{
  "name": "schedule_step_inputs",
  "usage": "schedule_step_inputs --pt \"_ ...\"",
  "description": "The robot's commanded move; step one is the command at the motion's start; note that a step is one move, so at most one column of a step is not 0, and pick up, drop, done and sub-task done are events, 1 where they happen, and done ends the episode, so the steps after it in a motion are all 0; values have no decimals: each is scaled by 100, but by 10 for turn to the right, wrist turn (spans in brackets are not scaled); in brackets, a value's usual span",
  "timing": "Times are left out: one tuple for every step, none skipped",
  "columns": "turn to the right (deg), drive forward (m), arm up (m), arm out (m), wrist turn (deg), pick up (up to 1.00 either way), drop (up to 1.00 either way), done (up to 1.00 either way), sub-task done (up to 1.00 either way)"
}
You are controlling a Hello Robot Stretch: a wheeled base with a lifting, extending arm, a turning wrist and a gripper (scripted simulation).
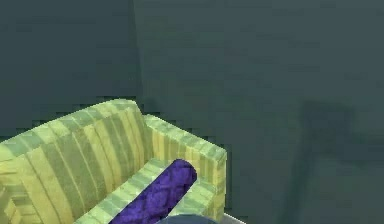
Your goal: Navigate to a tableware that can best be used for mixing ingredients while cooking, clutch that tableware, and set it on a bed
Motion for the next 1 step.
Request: schedule_step_inputs --pt "450 0 0 0 0 0 0 0 0"
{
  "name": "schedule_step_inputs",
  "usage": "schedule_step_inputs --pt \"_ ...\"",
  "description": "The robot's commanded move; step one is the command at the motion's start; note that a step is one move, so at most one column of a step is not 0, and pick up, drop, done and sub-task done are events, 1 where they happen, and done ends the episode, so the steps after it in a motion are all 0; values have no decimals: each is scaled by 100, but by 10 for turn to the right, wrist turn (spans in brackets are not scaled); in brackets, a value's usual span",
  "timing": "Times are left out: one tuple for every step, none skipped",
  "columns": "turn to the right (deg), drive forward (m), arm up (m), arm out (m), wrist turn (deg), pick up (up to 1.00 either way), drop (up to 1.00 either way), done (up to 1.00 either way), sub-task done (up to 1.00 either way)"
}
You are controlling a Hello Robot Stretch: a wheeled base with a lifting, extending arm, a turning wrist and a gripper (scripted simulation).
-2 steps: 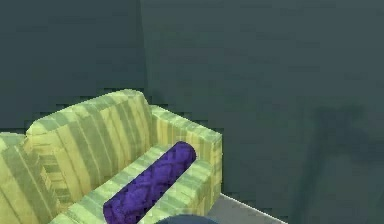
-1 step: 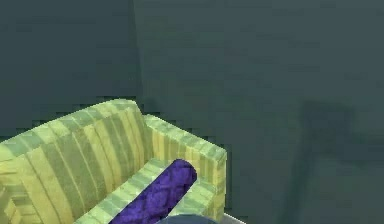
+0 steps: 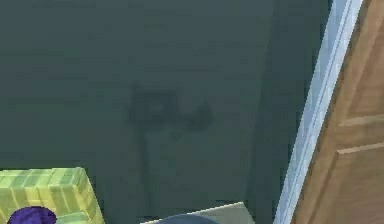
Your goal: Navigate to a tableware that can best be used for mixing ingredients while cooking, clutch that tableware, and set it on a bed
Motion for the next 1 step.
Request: schedule_step_inputs --pt "450 0 0 0 0 0 0 0 0"
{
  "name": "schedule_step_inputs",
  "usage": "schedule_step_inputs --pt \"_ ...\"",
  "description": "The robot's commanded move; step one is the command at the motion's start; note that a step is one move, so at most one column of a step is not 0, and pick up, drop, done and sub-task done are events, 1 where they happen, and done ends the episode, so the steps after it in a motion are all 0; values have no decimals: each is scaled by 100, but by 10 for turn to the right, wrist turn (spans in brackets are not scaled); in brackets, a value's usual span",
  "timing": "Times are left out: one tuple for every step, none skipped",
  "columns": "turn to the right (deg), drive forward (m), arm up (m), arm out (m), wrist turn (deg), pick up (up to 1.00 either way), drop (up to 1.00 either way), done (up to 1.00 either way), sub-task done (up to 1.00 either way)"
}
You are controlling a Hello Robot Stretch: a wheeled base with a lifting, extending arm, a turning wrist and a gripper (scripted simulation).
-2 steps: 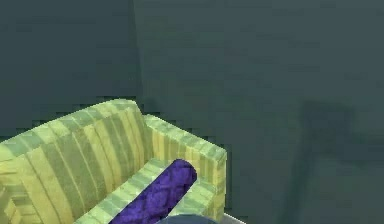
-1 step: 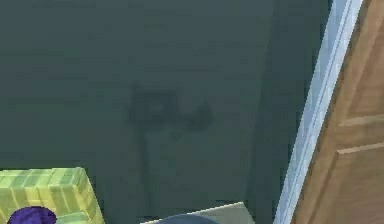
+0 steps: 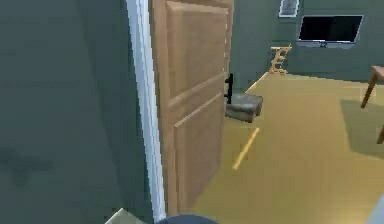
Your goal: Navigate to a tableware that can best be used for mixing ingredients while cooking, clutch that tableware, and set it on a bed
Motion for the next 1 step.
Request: schedule_step_inputs --pt "330 0 0 0 0 0 0 0 0"
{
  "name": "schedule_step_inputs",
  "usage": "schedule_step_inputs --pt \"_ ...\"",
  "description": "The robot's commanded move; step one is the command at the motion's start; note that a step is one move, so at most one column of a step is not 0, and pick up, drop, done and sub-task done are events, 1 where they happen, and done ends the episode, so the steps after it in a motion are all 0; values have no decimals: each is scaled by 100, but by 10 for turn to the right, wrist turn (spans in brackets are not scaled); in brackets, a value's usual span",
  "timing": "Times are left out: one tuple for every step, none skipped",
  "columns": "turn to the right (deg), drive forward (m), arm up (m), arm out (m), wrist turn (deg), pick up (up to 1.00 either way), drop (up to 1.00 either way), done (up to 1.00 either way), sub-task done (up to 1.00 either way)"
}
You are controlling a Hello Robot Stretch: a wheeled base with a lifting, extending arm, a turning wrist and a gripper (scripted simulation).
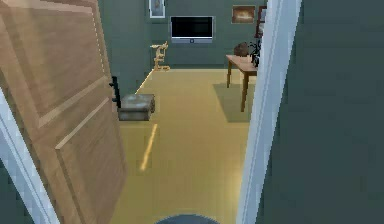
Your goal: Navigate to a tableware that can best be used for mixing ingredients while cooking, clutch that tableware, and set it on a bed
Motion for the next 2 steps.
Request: schedule_step_inputs --pt "30 0 0 0 0 0 0 0 0" --pt "0 15 0 0 0 0 0 0 0"
